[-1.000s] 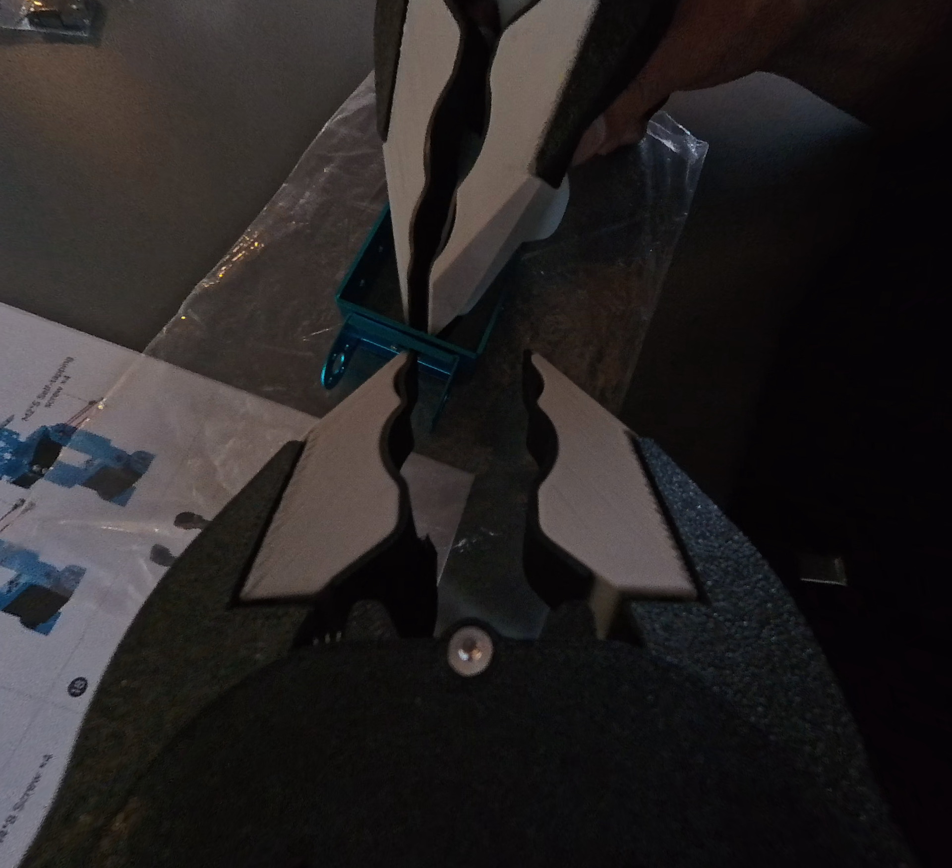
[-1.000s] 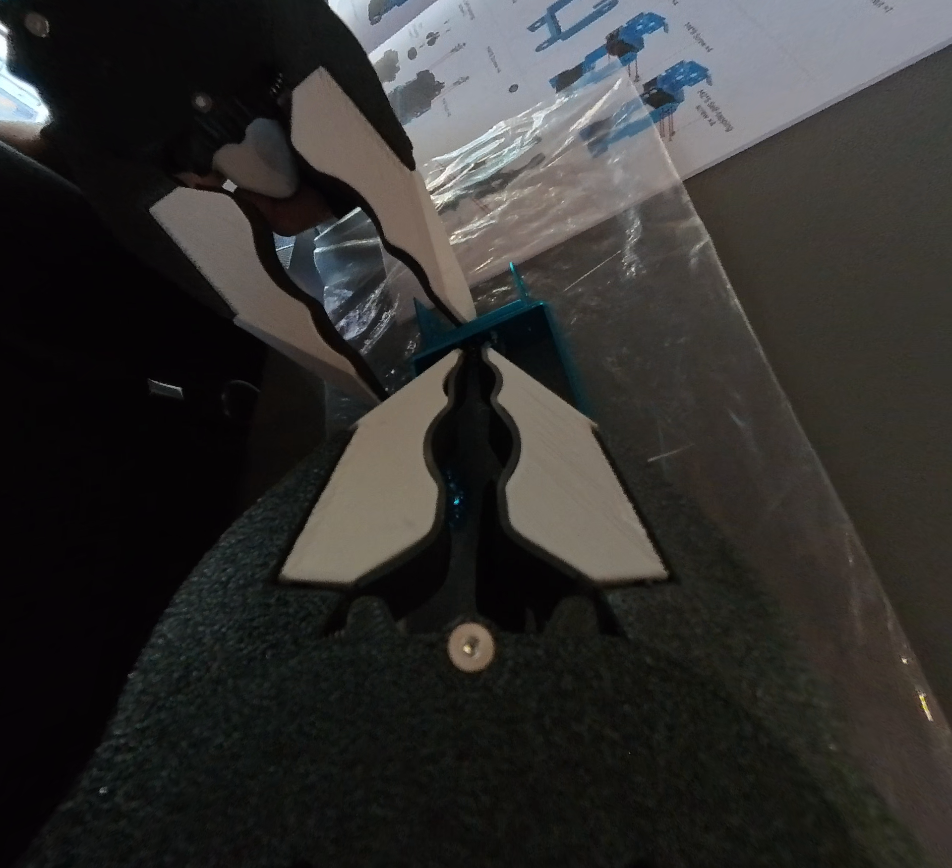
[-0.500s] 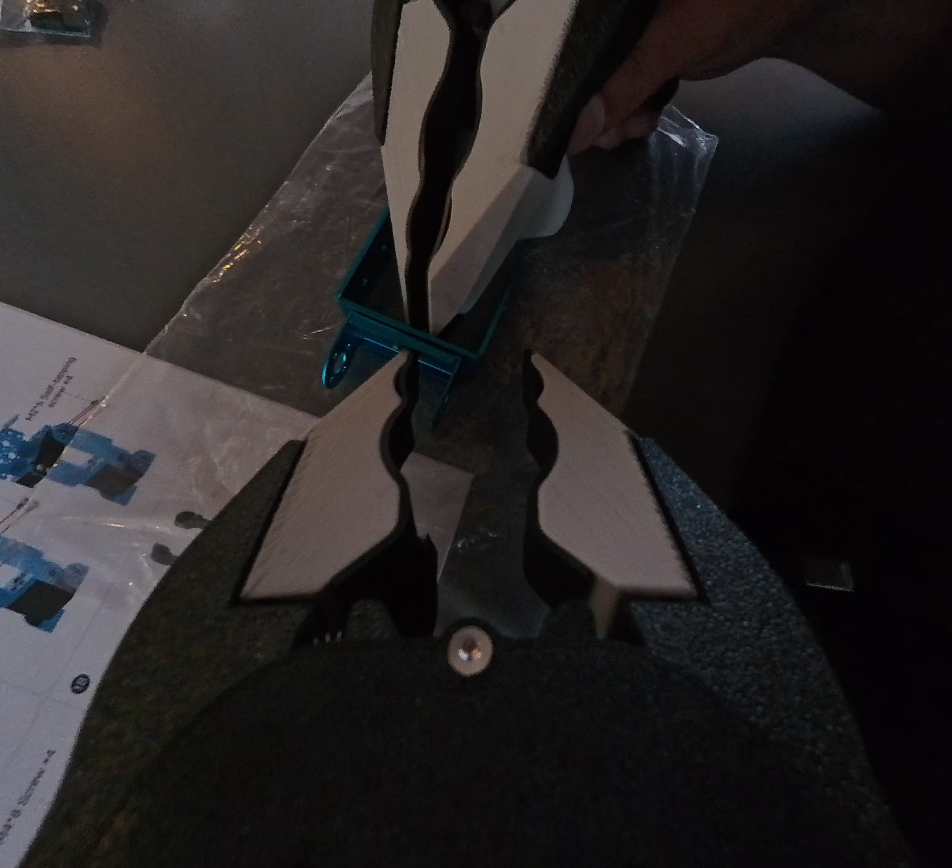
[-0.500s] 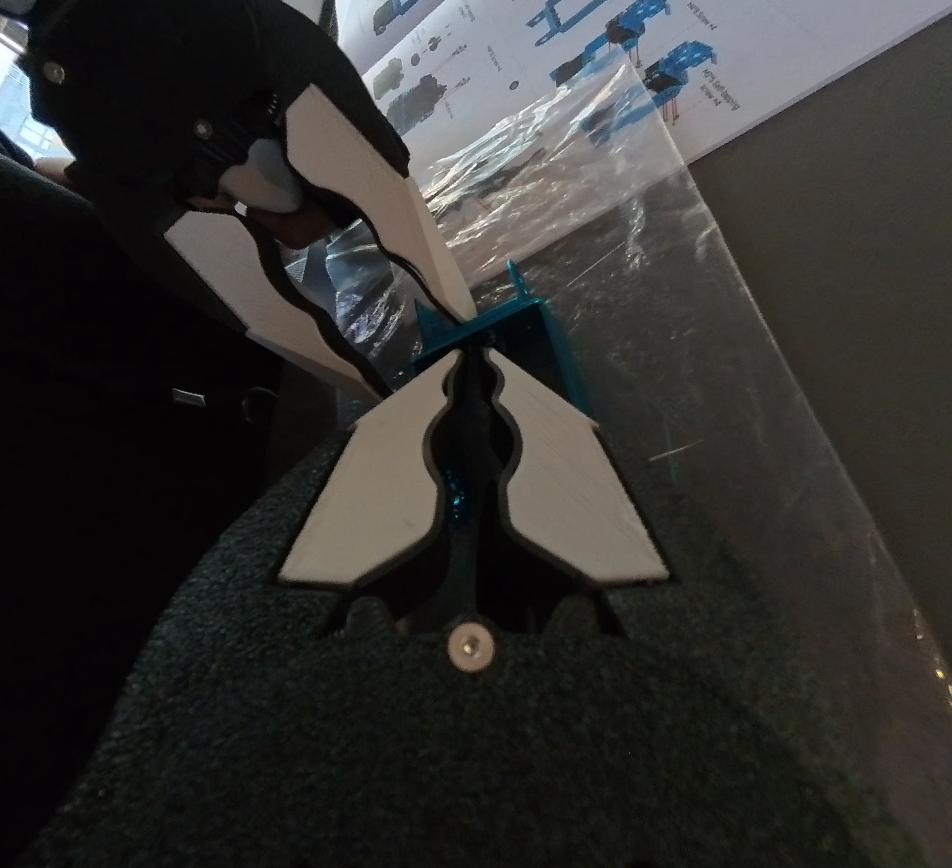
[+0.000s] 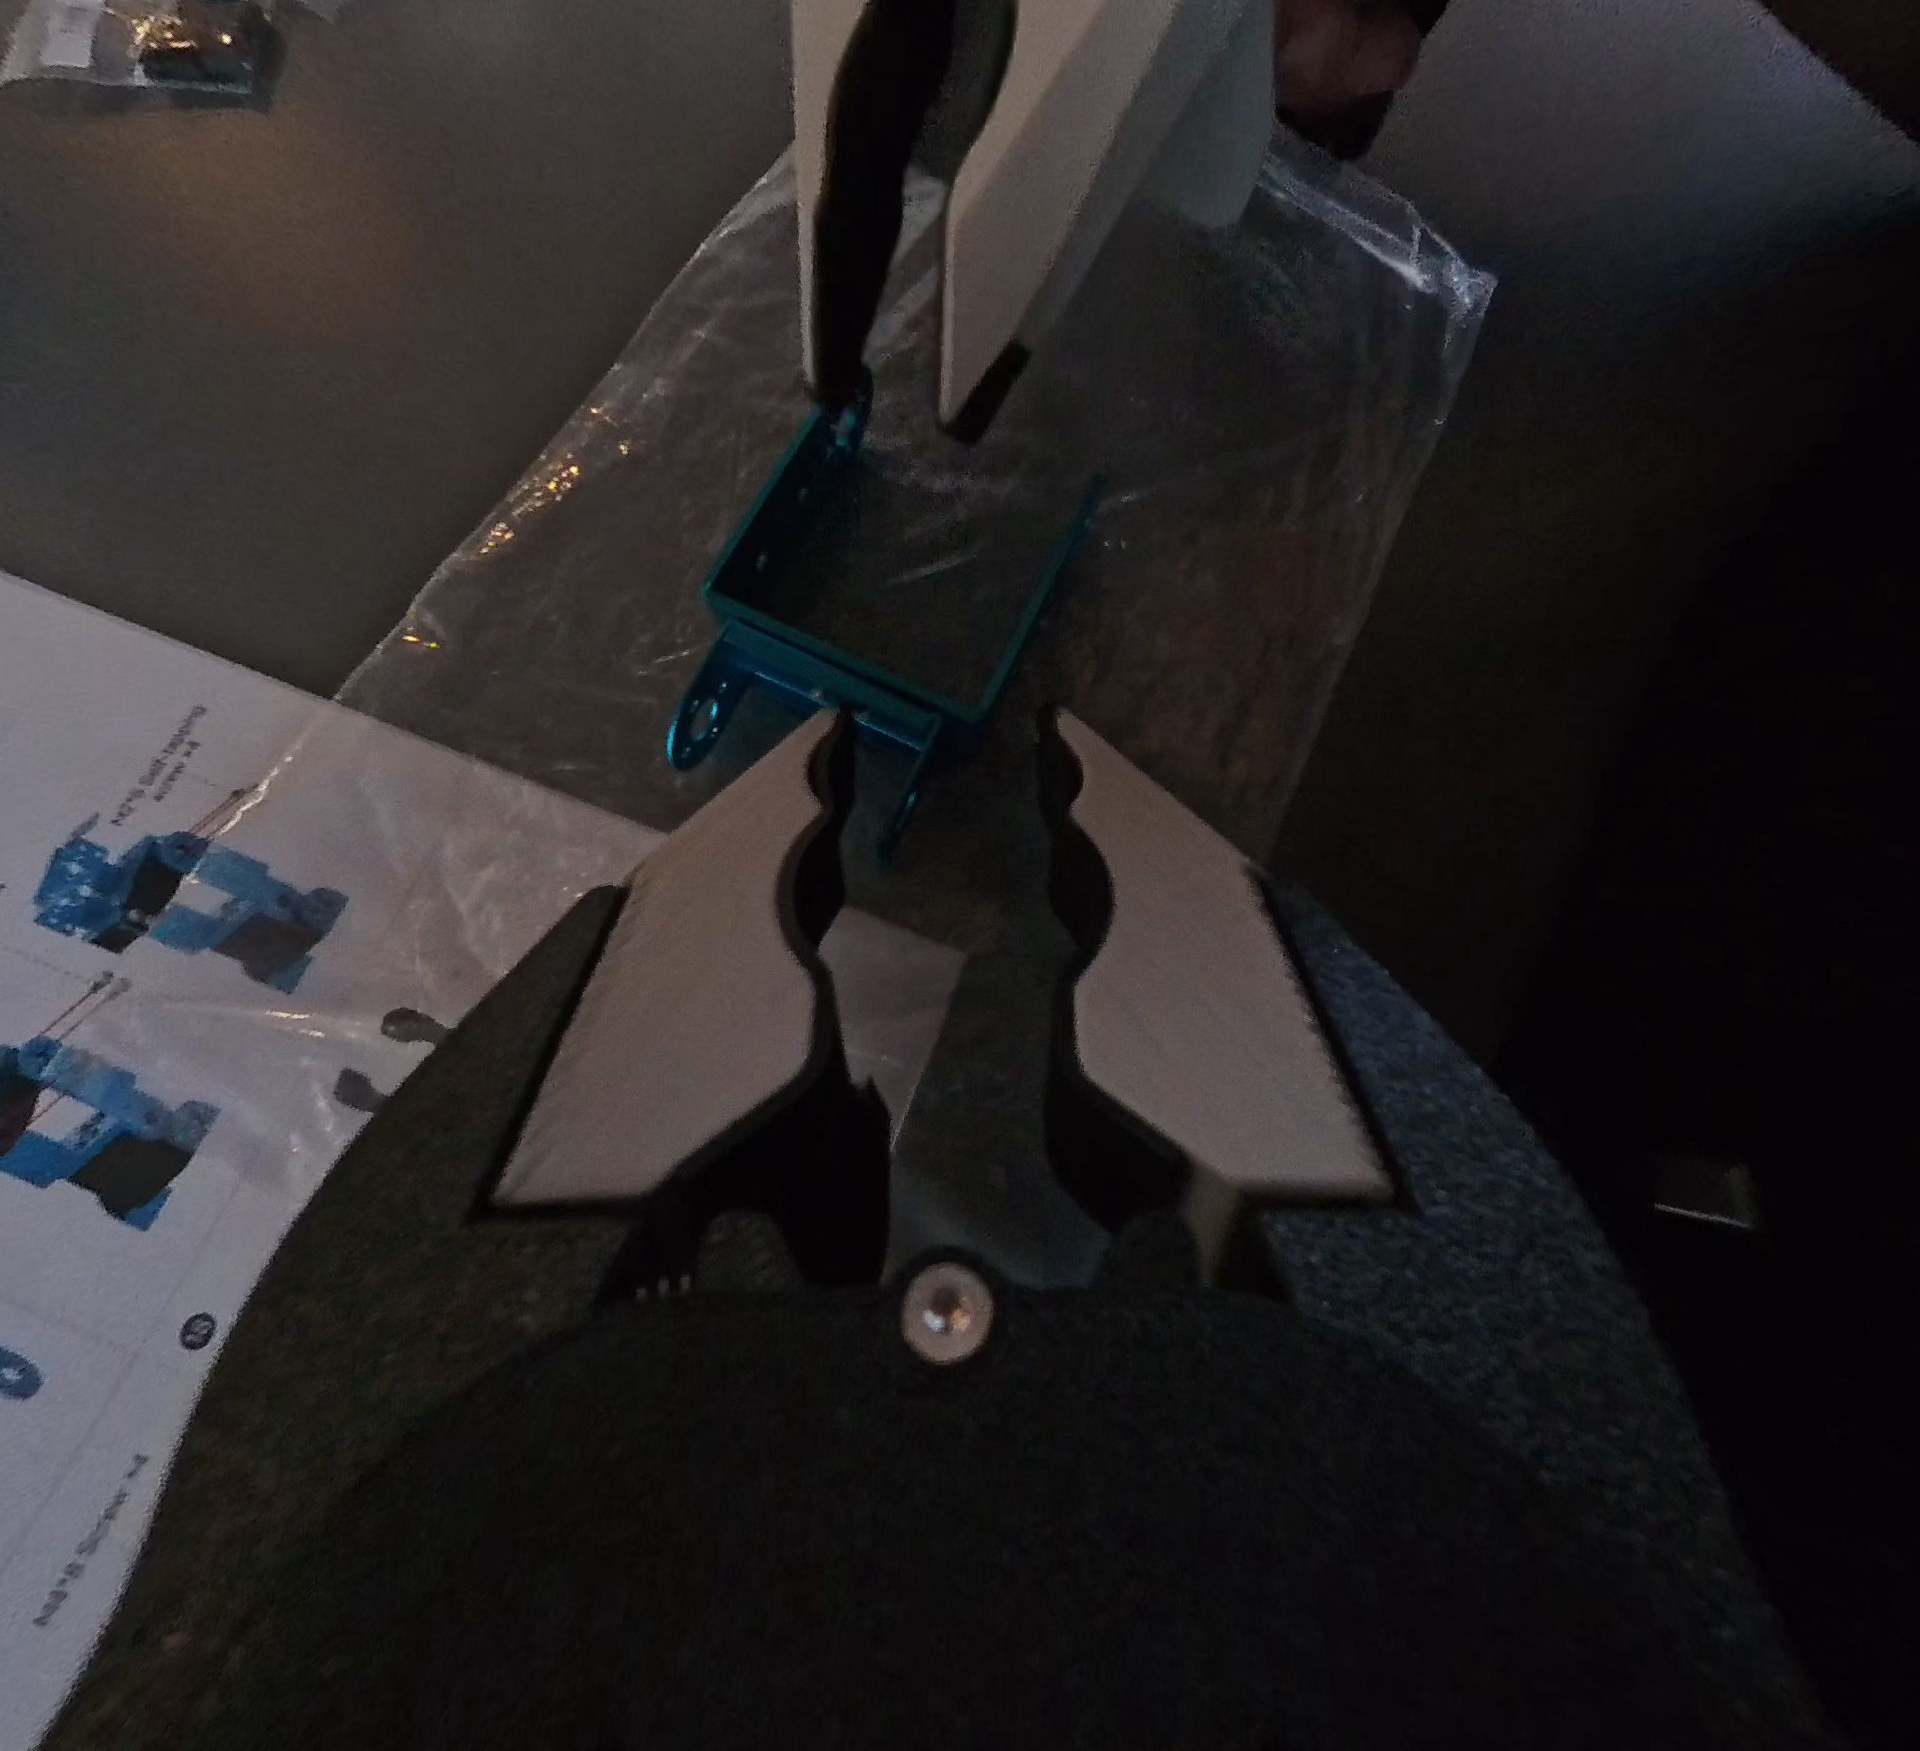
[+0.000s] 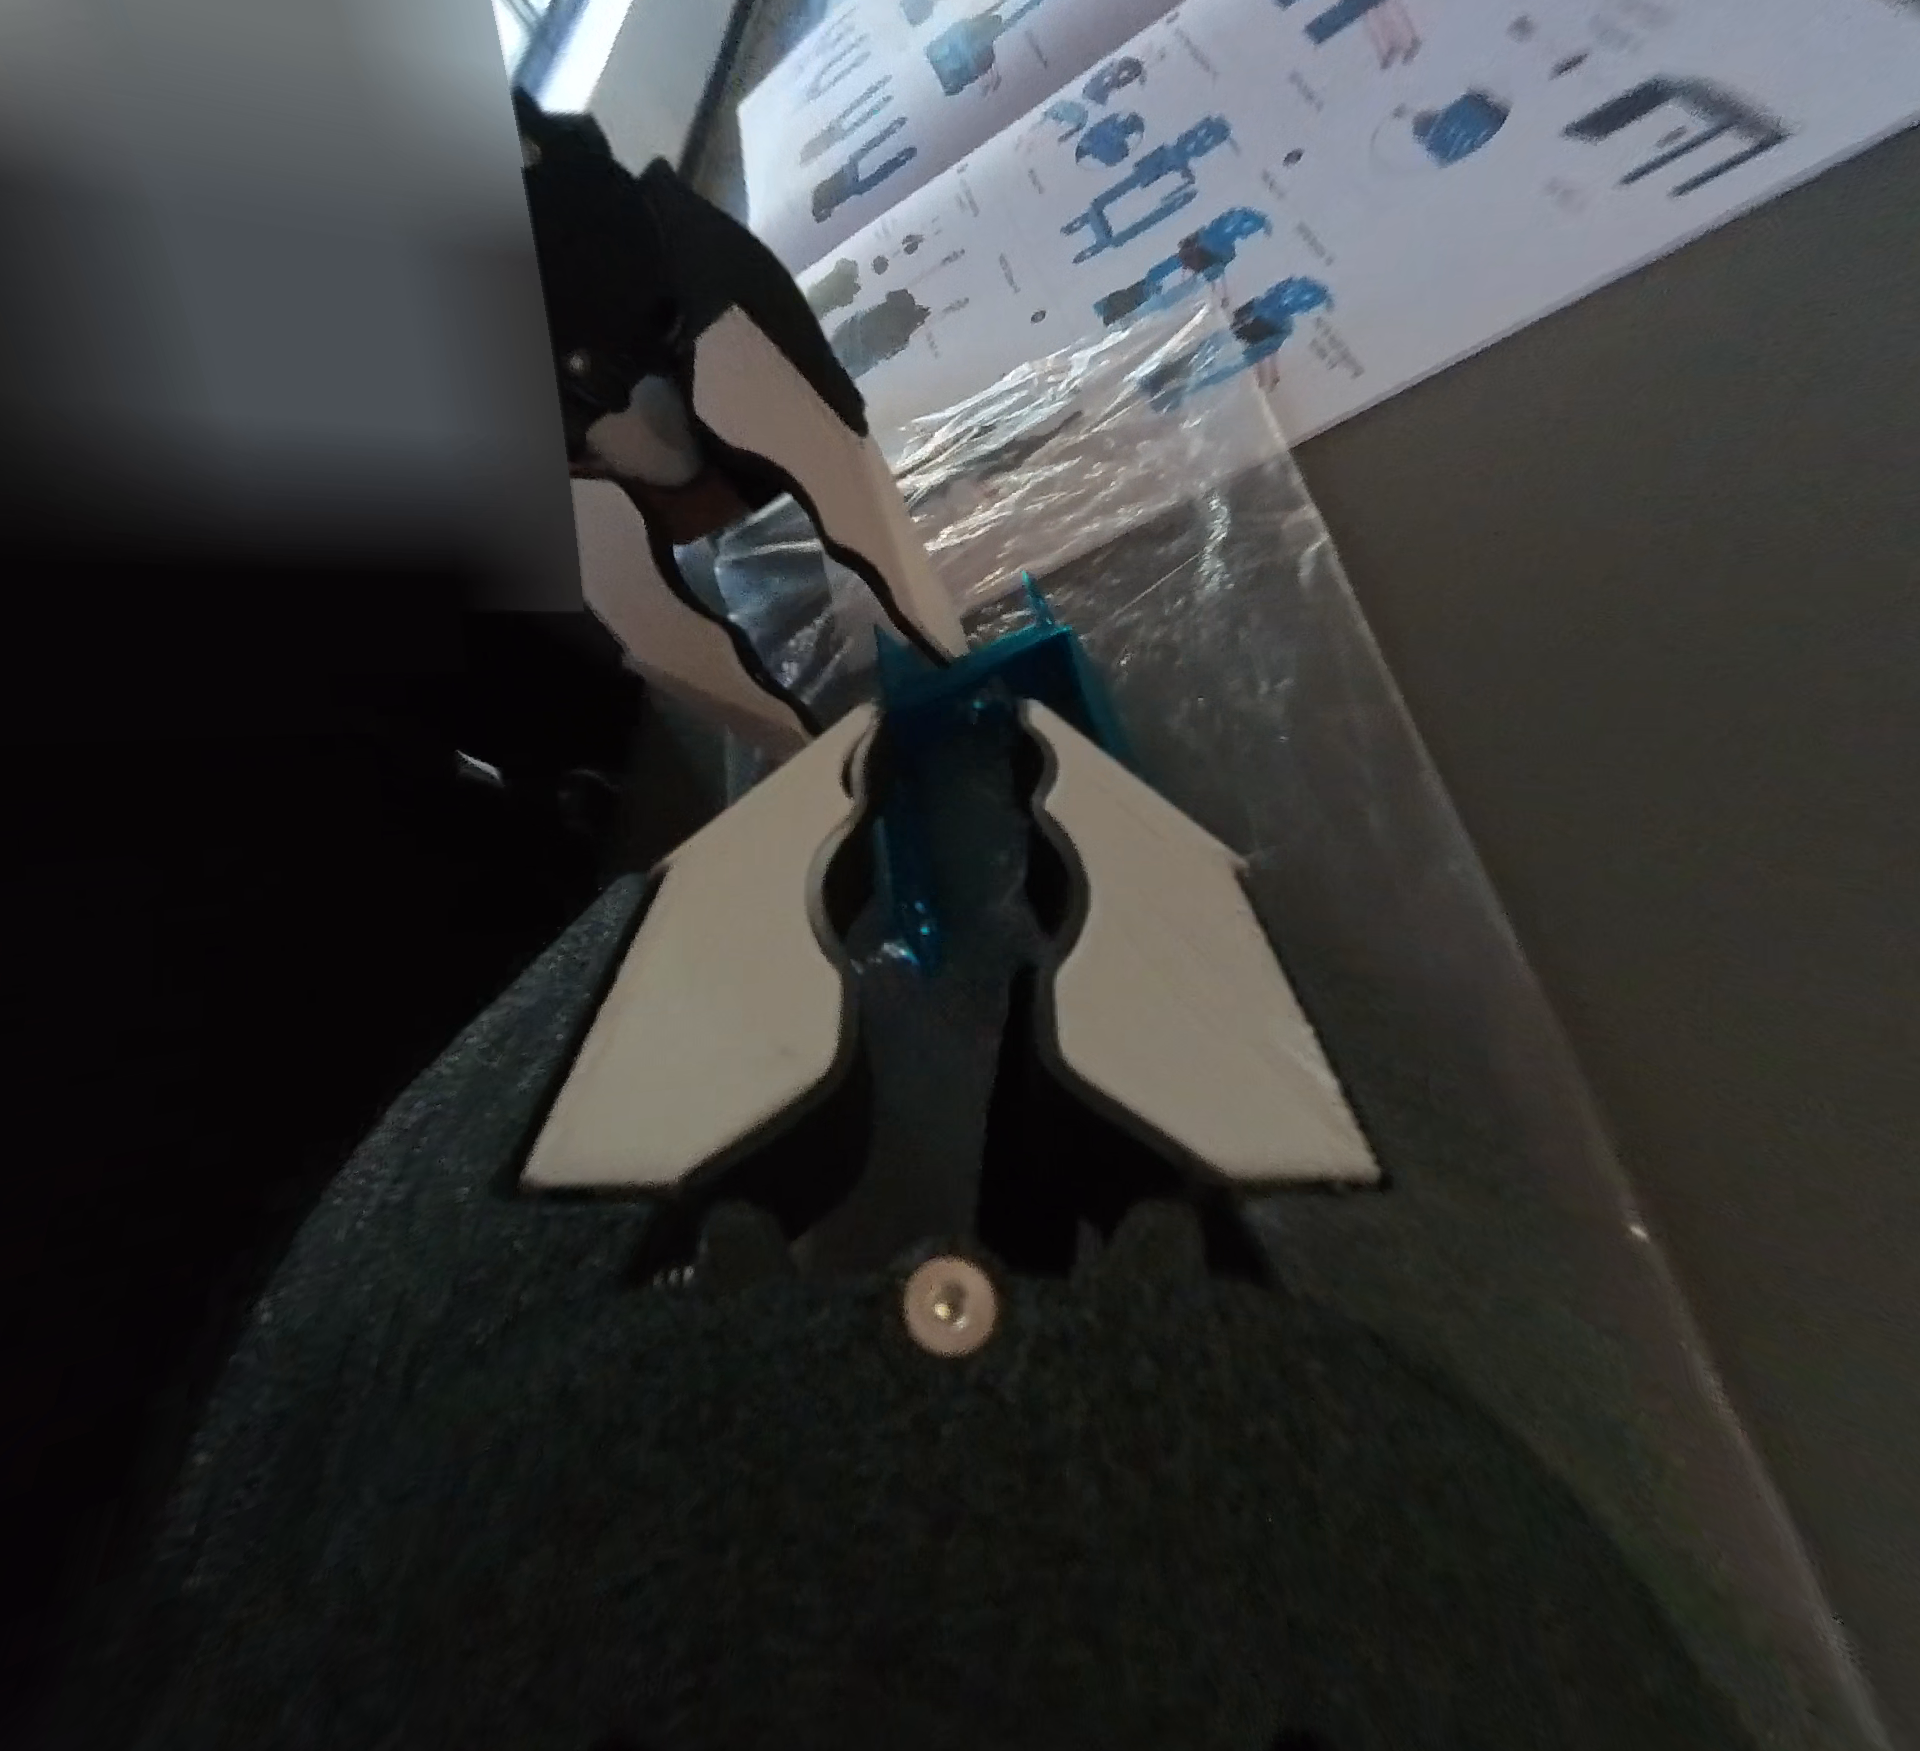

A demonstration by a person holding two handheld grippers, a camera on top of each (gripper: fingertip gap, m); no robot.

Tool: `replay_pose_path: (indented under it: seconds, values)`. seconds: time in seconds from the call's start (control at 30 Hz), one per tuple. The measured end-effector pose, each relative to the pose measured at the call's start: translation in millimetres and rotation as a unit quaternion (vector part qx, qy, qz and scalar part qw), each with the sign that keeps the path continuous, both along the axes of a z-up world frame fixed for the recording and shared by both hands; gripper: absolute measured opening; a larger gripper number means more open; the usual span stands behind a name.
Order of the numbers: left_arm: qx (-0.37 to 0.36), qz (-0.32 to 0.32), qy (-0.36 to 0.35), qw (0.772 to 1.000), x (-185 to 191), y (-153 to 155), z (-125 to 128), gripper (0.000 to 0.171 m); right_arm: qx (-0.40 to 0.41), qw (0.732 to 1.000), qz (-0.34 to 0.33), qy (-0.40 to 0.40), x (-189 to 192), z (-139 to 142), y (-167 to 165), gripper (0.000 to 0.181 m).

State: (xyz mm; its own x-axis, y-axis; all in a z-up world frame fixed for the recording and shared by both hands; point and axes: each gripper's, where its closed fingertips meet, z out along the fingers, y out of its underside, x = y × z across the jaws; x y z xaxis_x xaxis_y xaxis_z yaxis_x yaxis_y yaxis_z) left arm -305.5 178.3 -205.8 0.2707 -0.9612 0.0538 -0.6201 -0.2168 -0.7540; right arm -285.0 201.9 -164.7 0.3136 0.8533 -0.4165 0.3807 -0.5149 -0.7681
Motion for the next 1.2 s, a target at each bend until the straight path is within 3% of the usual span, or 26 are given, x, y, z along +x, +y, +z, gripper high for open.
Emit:
replay_pose_path:
  seconds: [0.13, 0.2, 0.37, 0.47, 0.53, 0.57, 0.67, 0.77, 0.9, 0.97, 1.2]
  values:
    - [0.003, -0.004, -0.002, 1.000, 0.4, -1.9, 1.2, 0.034, 0.086, 0.995, 0.011, -0.040, 8.8, -0.5, -0.4, 0.057]
    - [0.003, -0.007, -0.004, 1.000, 0.7, -3.1, 1.3, 0.035, 0.109, 0.991, 0.012, -0.081, 8.5, -13.8, 1.2, 0.072]
    - [0.019, -0.022, -0.002, 1.000, -4.8, -4.5, 4.5, 0.039, 0.119, 0.981, 0.040, -0.148, -2.5, -43.5, -7.1, 0.089]
    - [0.035, -0.027, -0.017, 0.999, -13.5, 5.6, 17.5, 0.050, 0.137, 0.975, 0.040, -0.172, -2.8, -49.5, -4.8, 0.087]
    - [0.052, -0.045, -0.016, 0.998, -15.0, 14.2, 22.7, 0.072, 0.138, 0.973, 0.041, -0.179, -1.5, -51.3, -4.5, 0.078]
    - [0.059, -0.064, -0.013, 0.996, -12.9, 16.0, 22.4, 0.079, 0.140, 0.973, 0.041, -0.180, -0.4, -51.1, -3.9, 0.070]
    - [0.055, -0.136, 0.009, 0.989, -1.9, 14.0, 11.0, 0.088, 0.134, 0.974, 0.043, -0.176, 1.3, -50.5, -4.4, 0.069]
    - [0.050, -0.170, 0.028, 0.984, 8.9, 17.5, -0.7, 0.085, 0.124, 0.978, 0.042, -0.165, 2.7, -49.4, -5.4, 0.068]
    - [0.032, -0.197, 0.026, 0.980, 18.1, 14.8, -5.5, 0.064, 0.118, 0.981, 0.040, -0.147, 3.2, -46.4, -6.3, 0.068]
    - [0.025, -0.197, 0.026, 0.980, 19.7, 14.5, -5.2, 0.063, 0.125, 0.982, 0.036, -0.139, 4.0, -41.8, -5.4, 0.068]
    - [0.080, -0.168, 0.009, 0.983, 5.8, 21.7, 21.1, 0.062, 0.151, 0.984, 0.025, -0.094, -0.1, -14.4, 0.4, 0.068]
